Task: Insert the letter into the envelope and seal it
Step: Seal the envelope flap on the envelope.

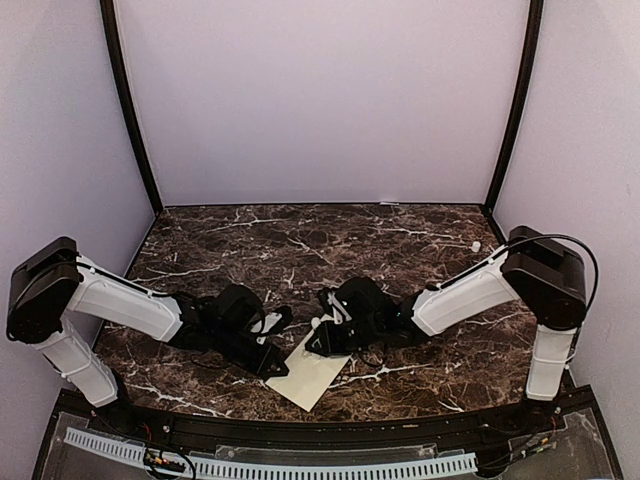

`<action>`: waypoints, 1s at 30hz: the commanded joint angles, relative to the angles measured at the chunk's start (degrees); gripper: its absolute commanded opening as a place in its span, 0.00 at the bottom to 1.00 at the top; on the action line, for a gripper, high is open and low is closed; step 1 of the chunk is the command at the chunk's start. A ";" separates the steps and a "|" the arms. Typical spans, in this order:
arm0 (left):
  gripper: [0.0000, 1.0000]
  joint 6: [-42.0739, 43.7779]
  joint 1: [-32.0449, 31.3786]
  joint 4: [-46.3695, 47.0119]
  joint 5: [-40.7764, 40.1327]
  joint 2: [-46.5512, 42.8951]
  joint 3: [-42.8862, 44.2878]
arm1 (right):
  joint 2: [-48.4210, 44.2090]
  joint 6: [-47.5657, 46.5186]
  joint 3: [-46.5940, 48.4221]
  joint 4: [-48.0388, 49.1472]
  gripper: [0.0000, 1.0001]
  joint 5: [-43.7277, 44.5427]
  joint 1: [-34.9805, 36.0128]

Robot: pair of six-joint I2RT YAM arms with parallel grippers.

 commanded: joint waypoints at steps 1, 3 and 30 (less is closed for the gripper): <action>0.01 0.74 -0.20 -3.76 -0.67 0.80 0.23 | 0.93 0.18 -1.55 1.97 0.00 -2.47 0.18; 0.01 0.75 -0.20 -3.75 -0.62 0.86 0.37 | 0.77 1.06 -2.22 2.64 0.00 -2.71 1.06; 0.01 0.97 -0.22 -3.75 -0.77 0.82 0.68 | 0.28 1.73 -4.75 -0.38 0.00 1.69 -1.28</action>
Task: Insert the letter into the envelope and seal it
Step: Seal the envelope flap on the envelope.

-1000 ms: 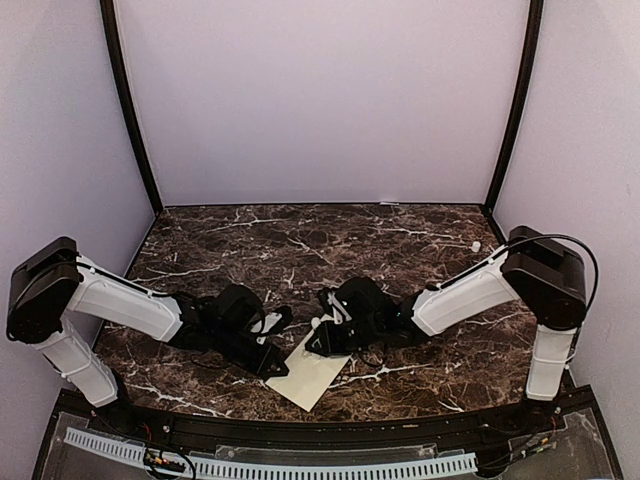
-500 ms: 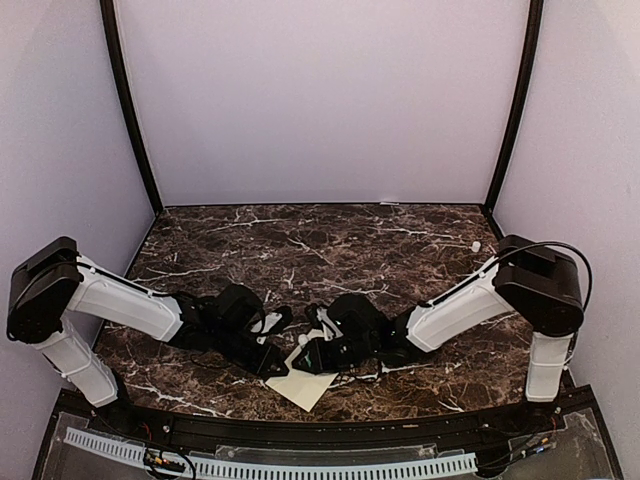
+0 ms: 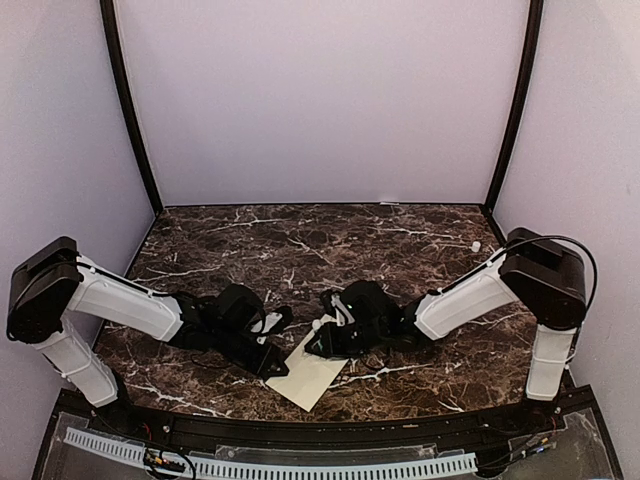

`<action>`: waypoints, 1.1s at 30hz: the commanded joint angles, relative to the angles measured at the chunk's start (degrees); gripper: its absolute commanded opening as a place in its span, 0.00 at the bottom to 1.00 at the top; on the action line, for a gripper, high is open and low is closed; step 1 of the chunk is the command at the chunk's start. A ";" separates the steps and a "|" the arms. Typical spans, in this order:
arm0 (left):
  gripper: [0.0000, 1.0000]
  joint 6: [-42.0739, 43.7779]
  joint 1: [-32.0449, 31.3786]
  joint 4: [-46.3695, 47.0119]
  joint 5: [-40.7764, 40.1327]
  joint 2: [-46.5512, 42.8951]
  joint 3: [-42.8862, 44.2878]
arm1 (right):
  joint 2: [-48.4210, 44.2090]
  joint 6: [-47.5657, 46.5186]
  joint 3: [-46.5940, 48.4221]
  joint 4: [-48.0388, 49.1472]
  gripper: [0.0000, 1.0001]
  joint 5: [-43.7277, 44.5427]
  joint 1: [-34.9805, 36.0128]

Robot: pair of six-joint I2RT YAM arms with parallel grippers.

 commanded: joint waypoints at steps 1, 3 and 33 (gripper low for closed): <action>0.01 0.97 -0.20 -4.36 -0.96 0.74 0.40 | 0.05 -2.32 -1.67 -6.41 0.00 3.06 -1.52; 0.01 1.04 -0.17 -4.69 -0.97 0.80 0.48 | 0.15 -2.67 -1.42 -6.69 0.00 3.00 -1.55; 0.01 1.35 -0.18 -5.40 -1.19 1.19 0.93 | -1.25 -1.15 -3.44 -7.47 0.00 3.64 0.61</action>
